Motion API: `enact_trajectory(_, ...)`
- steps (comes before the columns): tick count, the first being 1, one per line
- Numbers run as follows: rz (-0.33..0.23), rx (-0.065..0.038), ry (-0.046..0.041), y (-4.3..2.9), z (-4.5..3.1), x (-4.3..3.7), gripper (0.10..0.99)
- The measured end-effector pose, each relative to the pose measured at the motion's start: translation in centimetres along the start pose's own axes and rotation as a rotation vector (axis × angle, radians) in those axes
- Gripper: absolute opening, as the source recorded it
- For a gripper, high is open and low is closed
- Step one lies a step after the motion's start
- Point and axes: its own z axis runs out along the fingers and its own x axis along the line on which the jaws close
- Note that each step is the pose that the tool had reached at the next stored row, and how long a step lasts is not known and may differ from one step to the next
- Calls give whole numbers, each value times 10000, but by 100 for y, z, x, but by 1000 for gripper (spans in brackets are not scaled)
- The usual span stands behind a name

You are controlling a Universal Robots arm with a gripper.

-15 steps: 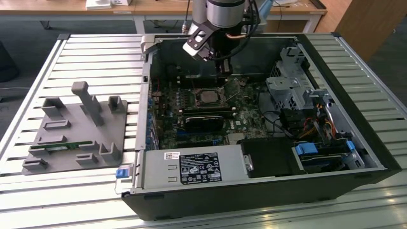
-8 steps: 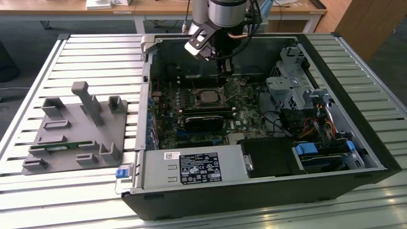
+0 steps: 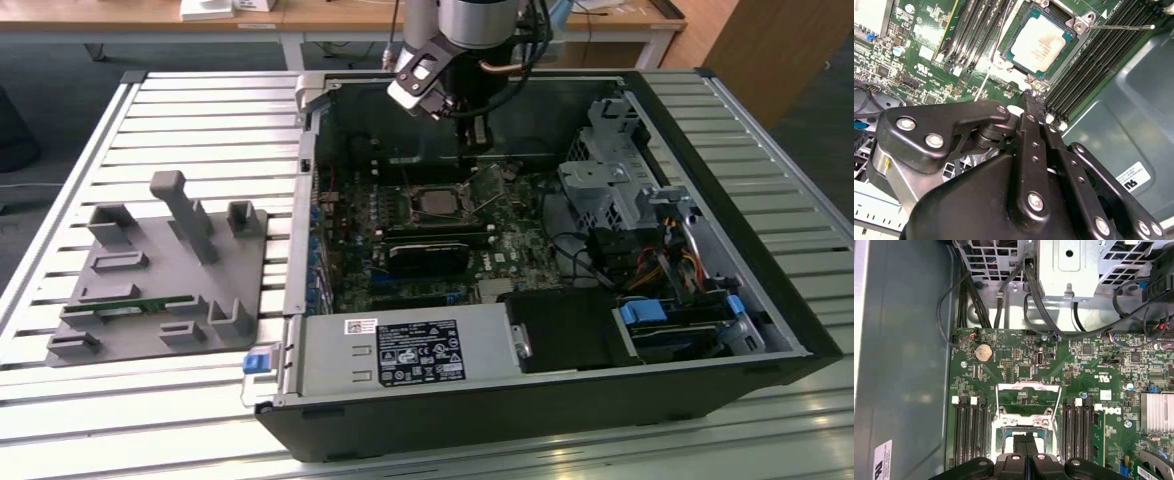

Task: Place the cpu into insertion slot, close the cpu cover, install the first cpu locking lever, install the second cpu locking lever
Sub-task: 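Close the cpu cover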

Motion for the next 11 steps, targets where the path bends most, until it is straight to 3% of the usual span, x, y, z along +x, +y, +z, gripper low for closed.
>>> enact_trajectory(11, 1, 1, 18, 95, -22, 0, 106)
